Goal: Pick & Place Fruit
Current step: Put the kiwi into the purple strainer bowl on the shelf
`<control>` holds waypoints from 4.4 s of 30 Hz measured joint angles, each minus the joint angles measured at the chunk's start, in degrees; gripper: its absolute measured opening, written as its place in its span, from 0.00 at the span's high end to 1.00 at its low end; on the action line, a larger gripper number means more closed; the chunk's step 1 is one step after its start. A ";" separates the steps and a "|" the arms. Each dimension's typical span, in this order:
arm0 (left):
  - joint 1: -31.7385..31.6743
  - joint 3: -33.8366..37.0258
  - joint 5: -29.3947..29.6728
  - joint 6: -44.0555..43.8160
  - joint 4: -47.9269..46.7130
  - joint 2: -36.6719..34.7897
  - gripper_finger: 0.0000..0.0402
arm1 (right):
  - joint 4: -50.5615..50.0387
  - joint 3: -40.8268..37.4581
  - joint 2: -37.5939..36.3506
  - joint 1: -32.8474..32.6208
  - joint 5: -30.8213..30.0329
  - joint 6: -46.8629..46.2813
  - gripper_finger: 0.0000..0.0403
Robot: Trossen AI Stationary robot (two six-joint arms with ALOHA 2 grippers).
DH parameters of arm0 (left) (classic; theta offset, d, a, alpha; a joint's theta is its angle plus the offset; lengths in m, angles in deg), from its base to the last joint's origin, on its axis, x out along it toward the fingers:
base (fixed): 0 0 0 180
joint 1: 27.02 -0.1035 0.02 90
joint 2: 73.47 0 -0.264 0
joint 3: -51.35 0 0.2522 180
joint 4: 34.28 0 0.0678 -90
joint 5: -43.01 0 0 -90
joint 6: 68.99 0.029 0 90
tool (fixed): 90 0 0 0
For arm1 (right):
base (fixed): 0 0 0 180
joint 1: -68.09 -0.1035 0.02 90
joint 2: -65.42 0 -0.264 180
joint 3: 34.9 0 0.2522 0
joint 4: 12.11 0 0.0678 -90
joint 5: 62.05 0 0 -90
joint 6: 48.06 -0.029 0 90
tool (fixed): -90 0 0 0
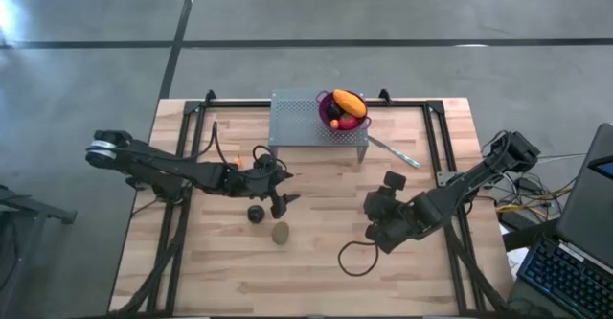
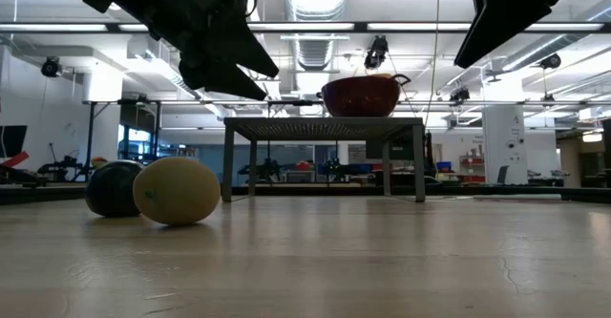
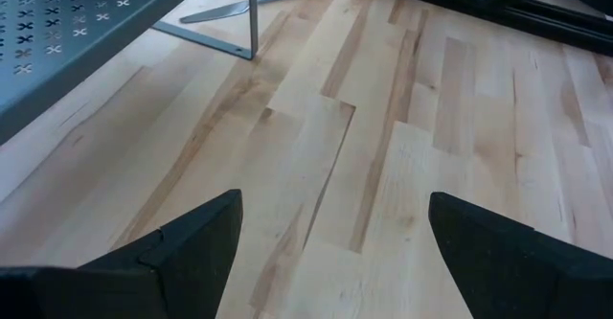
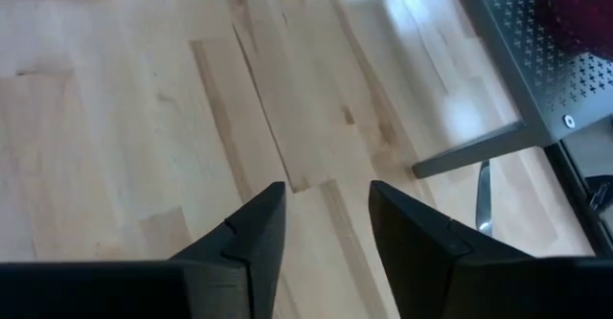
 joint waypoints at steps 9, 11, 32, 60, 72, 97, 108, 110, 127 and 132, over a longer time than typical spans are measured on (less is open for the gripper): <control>0.00 0.00 0.00 -0.02 0.00 0.00 0.15 | 0.77 -0.04 -0.02 0.17 -0.07 0.17 0.59; 0.00 0.00 0.00 -0.01 0.00 0.00 0.15 | 0.92 -0.04 -0.02 0.22 0.24 0.20 0.59; -0.31 0.00 1.97 -2.59 5.20 -0.11 0.15 | 1.09 -0.04 -0.11 0.79 0.19 1.73 0.62; 13.56 -0.01 11.15 -4.54 2.59 1.90 0.16 | 0.63 -0.33 -5.85 1.11 -2.81 3.86 0.77; 14.68 -0.09 10.43 -9.59 1.27 1.84 0.16 | 0.99 -2.75 -10.42 1.16 -2.97 2.51 0.82; 17.00 -5.31 10.00 -8.65 -2.75 9.18 0.16 | 0.95 -3.59 -10.97 1.16 -2.84 2.34 0.73; 17.00 -5.31 9.34 -9.93 -6.93 9.07 0.15 | 0.96 -3.59 -10.97 1.22 -2.78 2.51 0.66; 17.00 -5.31 8.99 -10.36 -7.51 9.09 0.15 | 0.94 -3.59 -10.97 1.22 -2.73 2.49 0.65; 18.56 -13.13 4.71 -36.55 -24.22 12.04 0.15 | 0.96 -3.59 -10.97 1.40 -2.69 2.93 0.59; 18.56 -15.76 4.08 -43.36 -26.88 16.35 0.15 | 0.94 -3.59 -10.97 1.40 -2.69 2.95 0.59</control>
